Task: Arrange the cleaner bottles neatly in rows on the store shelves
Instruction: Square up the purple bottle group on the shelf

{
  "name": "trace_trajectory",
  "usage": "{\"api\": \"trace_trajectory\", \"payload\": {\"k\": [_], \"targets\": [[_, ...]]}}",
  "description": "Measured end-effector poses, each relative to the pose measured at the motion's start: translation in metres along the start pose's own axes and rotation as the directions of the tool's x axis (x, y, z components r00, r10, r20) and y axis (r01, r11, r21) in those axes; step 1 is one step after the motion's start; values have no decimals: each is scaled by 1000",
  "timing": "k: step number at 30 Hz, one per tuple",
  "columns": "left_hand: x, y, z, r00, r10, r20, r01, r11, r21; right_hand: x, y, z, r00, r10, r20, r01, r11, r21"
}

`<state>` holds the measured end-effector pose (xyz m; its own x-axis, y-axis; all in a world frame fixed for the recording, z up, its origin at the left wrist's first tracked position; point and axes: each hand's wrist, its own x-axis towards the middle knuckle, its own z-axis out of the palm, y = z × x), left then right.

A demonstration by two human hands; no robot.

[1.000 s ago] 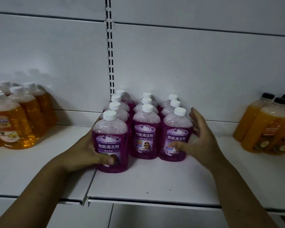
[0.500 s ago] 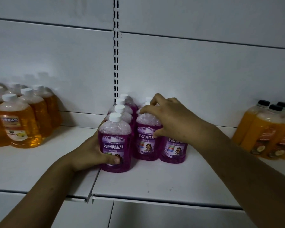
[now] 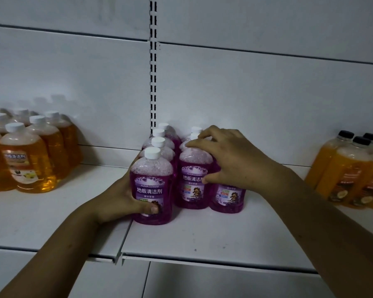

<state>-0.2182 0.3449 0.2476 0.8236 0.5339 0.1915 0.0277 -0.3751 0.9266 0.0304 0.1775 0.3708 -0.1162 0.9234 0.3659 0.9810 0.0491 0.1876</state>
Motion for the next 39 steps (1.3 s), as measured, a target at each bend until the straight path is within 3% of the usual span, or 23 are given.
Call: {"api": "trace_trajectory", "payload": {"k": [4, 7, 9, 11, 13, 15, 22, 33, 35, 39], "targets": [[1, -1, -1, 1000, -4, 3, 4, 1000, -2, -37, 15, 9, 965, 121, -232, -80, 981, 179], [1, -1, 0, 1000, -2, 6, 2, 1000, 1, -65, 26, 32, 860, 368, -353, -186, 870, 456], [1, 0, 0, 1000, -3, 3, 3, 1000, 5, -76, 28, 57, 807, 521, -278, -227, 709, 668], [0, 2, 1, 1000, -9, -9, 9, 1000, 20, -83, 28, 82, 801, 586, -120, -249, 509, 824], [-2, 5, 1, 1000, -20, -15, 20, 999, 44, -88, 28, 102, 827, 560, 54, -286, 335, 898], [-3, 7, 3, 999, -38, -11, 38, 998, 59, -90, 29, 114, 851, 501, 159, -329, 273, 904], [-5, 9, 8, 995, -95, -12, 96, 987, 126, -94, 33, 131, 868, 473, 151, -346, 360, 867], [-10, 18, 6, 1000, -9, -24, 13, 987, 161, -92, 31, 120, 857, 497, 134, -304, 279, 911], [-16, 23, 3, 998, 32, -56, -20, 980, 197, -92, 29, 106, 838, 545, 34, -273, 365, 890], [-28, 41, 9, 961, 189, -200, -118, 940, 320, -84, 23, 82, 856, 480, -194, -223, 681, 698]]}}
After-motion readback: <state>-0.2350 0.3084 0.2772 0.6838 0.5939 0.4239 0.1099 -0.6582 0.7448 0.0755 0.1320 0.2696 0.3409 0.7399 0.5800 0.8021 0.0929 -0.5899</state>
